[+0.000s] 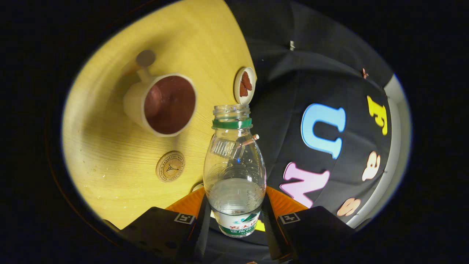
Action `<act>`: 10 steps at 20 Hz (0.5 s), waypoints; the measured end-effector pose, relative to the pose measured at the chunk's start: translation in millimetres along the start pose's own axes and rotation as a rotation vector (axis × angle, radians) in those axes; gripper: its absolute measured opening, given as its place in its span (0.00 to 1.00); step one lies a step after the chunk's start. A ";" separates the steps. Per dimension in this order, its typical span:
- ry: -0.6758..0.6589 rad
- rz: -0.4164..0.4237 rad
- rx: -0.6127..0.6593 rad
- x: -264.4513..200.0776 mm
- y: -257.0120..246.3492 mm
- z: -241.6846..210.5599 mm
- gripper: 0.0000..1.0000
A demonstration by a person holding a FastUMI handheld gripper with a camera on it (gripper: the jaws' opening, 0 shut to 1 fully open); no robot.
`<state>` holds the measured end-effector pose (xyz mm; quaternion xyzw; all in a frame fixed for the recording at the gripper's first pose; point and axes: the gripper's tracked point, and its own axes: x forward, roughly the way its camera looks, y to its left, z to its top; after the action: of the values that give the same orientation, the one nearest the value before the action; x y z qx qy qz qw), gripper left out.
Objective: Take the bottle from table, then pour the juice into the cup, finally place the bottle on the coaster
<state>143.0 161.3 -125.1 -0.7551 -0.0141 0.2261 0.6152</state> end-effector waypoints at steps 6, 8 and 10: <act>0.018 0.018 0.382 -7.1 -30.2 -17.2 0.68; 0.006 0.033 0.523 -6.4 -33.8 -18.2 0.68; -0.033 0.043 0.638 -8.0 -38.9 -15.0 0.68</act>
<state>151.3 154.6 -84.0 -0.5204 0.0636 0.2445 0.8157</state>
